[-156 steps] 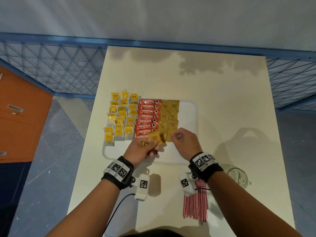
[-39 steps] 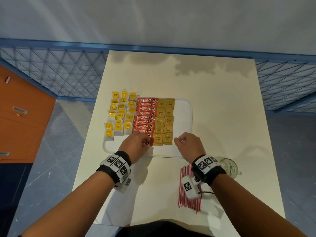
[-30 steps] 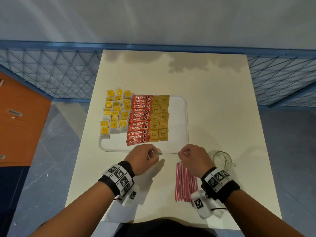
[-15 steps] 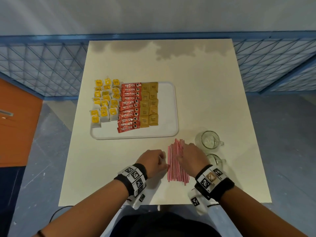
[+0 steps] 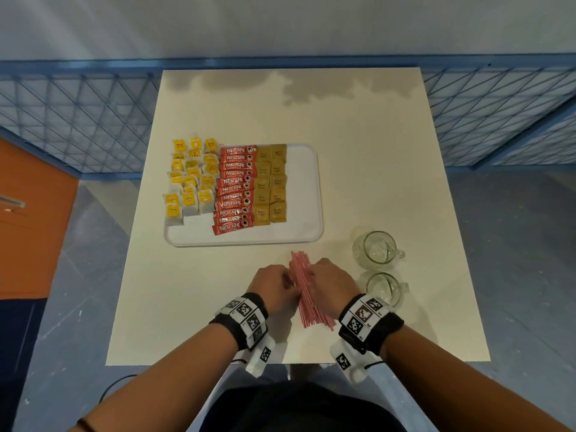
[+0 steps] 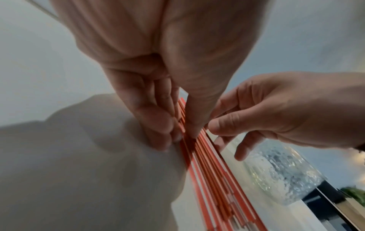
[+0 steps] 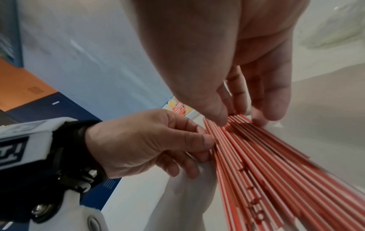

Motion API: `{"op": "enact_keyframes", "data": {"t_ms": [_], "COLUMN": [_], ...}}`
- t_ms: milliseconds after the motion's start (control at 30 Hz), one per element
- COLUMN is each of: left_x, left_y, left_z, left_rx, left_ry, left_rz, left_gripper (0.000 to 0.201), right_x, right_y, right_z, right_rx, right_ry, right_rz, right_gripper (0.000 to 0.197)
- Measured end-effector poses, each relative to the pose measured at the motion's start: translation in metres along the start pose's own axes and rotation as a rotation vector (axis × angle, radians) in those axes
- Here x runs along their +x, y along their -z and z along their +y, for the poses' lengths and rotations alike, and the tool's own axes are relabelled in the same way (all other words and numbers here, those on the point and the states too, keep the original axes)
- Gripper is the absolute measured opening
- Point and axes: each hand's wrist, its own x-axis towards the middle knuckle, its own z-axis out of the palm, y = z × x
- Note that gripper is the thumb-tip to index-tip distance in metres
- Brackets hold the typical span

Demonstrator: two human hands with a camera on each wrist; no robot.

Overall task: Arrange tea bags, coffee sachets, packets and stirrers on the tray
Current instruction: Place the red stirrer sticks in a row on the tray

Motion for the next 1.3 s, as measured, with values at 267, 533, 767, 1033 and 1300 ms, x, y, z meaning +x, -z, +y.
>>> {"op": "enact_keyframes", "data": {"t_ms": [267,533,767,1033,1300], "left_x": [-0.006,-0.014,-0.015,-0.008,0.009], "left_y": [0.011,0.028,0.045,0.049,0.032], "left_z": [-0.029,-0.039,-0.049,-0.037,-0.041], "left_rx": [-0.178,-0.131,0.173,0.497,0.664], "left_ry": [0.135,0.124,-0.003,-0.382,-0.41], "left_rz": [0.14,0.203,0.191,0.083,0.013], "left_gripper": [0.02,0.014,0.016,0.064,0.064], "right_x": [0.02,0.041,0.038,0.026,0.018], "right_y": [0.011,0.021,0.024,0.01,-0.022], "right_z": [-0.032,-0.046,-0.033,-0.01,-0.009], "right_rx": [0.044,-0.005,0.044,-0.15,-0.325], "right_ry": [0.185,0.318,0.284,0.115,0.23], "right_rz": [-0.141,-0.205,-0.103,-0.051,0.057], "right_gripper": [0.025,0.034,0.032,0.067,0.081]}}
